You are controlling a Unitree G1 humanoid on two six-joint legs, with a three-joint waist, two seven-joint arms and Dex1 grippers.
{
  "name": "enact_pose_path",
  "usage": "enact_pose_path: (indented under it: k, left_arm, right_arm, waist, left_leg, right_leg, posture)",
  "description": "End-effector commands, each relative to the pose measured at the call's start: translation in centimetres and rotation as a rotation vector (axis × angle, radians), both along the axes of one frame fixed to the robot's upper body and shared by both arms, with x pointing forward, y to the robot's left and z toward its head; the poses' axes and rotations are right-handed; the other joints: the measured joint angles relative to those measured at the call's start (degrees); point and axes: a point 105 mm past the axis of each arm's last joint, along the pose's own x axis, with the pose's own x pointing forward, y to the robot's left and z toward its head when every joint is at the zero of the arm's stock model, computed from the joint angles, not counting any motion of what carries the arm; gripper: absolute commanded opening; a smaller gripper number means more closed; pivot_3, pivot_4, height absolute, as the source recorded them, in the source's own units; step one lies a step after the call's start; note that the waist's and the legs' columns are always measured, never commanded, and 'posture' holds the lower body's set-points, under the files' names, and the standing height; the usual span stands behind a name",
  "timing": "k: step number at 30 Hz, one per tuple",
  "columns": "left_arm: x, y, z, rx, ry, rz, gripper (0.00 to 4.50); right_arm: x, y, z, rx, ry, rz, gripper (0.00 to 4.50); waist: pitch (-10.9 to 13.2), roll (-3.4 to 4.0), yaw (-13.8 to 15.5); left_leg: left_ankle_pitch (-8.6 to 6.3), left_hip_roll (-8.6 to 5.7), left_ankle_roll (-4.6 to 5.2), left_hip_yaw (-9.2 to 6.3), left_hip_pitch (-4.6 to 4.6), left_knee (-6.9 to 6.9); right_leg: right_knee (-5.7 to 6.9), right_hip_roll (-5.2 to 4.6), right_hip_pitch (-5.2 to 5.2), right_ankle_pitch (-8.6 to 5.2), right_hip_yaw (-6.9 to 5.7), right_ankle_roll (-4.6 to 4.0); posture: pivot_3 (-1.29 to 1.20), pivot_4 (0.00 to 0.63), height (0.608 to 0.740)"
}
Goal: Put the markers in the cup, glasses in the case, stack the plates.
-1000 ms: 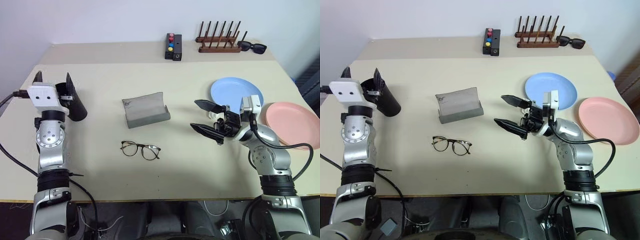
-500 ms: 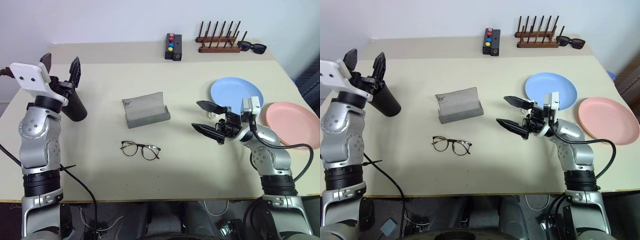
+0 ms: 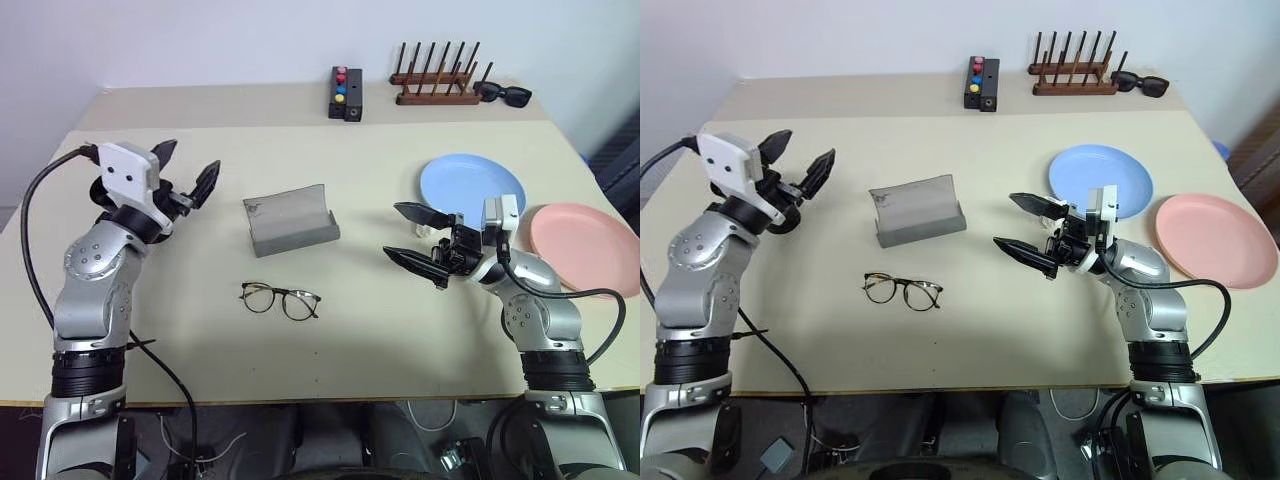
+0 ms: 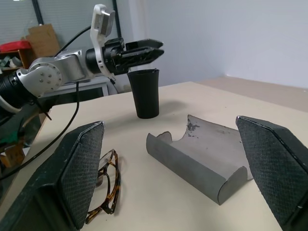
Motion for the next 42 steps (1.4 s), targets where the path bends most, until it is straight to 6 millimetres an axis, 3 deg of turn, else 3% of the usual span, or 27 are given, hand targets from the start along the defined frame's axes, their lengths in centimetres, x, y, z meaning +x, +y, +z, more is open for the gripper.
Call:
enact_pose_path:
  k: [1,5,9,22,32,42]
  left_arm:
    - [-0.5,-1.0,0.2,0.063,0.005,-0.055,3.74]
    - [-0.4,-1.4,-1.0,0.164,0.084,-0.059,3.74]
    - [-0.3,-1.2,-1.9,0.375,0.181,-0.038,3.74]
    - [1.4,-2.4,-2.9,0.419,0.465,-0.421,3.74]
    - [2.8,-3.7,-4.6,0.526,0.562,-0.563,3.74]
    - [2.3,-4.6,-7.4,0.632,0.585,-0.646,3.74]
  right_arm:
    - [-0.2,-0.1,0.7,0.006,-0.043,-0.010,4.50]
    - [-0.2,0.0,0.7,0.008,-0.044,-0.014,4.50]
    - [-0.2,0.1,0.6,0.010,-0.047,-0.019,4.50]
    - [0.0,0.5,0.1,0.005,-0.060,-0.049,4.50]
    - [-0.1,0.6,0.0,-0.008,-0.071,-0.081,4.50]
    - [-0.3,0.6,0.0,-0.013,-0.077,-0.093,4.50]
  waist:
    - [0.0,0.00,0.0]
    - [0.0,0.00,-0.1]
    - [0.0,0.02,-0.2]
    - [0.0,0.02,-0.4]
    - [0.0,0.02,-1.3]
    - [0.0,0.02,-1.5]
  left_leg:
    - [0.00,0.00,0.00,0.00,0.00,0.00]
    - [0.00,0.00,0.00,0.00,0.00,-0.01]
    - [0.00,0.01,0.00,0.00,0.00,-0.03]
    - [0.00,-0.01,0.00,-0.01,0.00,-0.09]
    - [0.01,-0.02,0.01,0.00,-0.03,-0.08]
    - [0.01,-0.01,0.01,0.00,-0.04,-0.08]
  right_leg:
    - [0.00,0.00,0.00,0.00,0.00,0.00]
    - [0.00,0.00,-0.01,0.00,0.00,0.00]
    - [0.01,0.01,-0.02,0.00,0.01,0.00]
    - [0.00,0.07,-0.05,0.00,-0.02,0.00]
    - [0.01,0.11,-0.06,0.00,-0.03,0.00]
    - [0.03,0.13,-0.10,0.00,-0.02,0.01]
  posture:
    - [0.00,0.150,0.740]
    - [0.00,0.150,0.740]
    - [0.00,0.150,0.740]
    - [0.00,0.150,0.740]
    - [0.00,0.150,0.740]
    - [0.00,0.150,0.740]
